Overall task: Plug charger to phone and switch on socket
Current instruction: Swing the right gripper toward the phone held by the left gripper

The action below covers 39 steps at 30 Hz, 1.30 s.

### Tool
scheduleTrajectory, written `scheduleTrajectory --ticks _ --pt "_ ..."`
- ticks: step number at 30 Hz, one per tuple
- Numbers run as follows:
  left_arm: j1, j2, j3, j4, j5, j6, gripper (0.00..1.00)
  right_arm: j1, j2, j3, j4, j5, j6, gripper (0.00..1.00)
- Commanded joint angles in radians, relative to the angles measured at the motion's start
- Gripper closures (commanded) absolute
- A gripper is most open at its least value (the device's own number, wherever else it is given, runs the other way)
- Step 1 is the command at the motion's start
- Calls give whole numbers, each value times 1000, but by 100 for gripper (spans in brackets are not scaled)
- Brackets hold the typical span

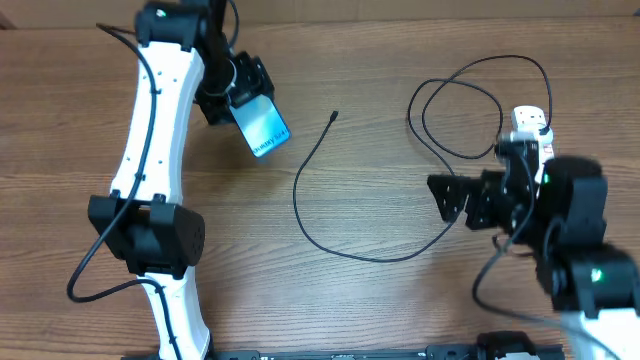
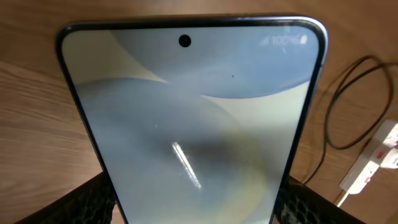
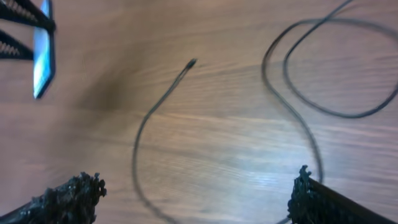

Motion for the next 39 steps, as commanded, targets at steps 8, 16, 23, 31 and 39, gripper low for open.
scheduleTrajectory --ticks 8,16,23,31,39 --pt "14 -11 231 -82 -46 -35 19 -2 330 261 86 -381 5 0" --pt "90 -10 231 -33 -45 -77 21 74 619 260 322 -389 282 0" --pt "154 -10 223 -49 -46 -76 20 144 816 260 527 -250 600 20" --pt "157 -10 134 -48 -49 -76 21 256 965 260 687 -91 768 29" --pt "154 -10 72 -55 -48 -76 21 304 1106 260 757 -91 809 34"
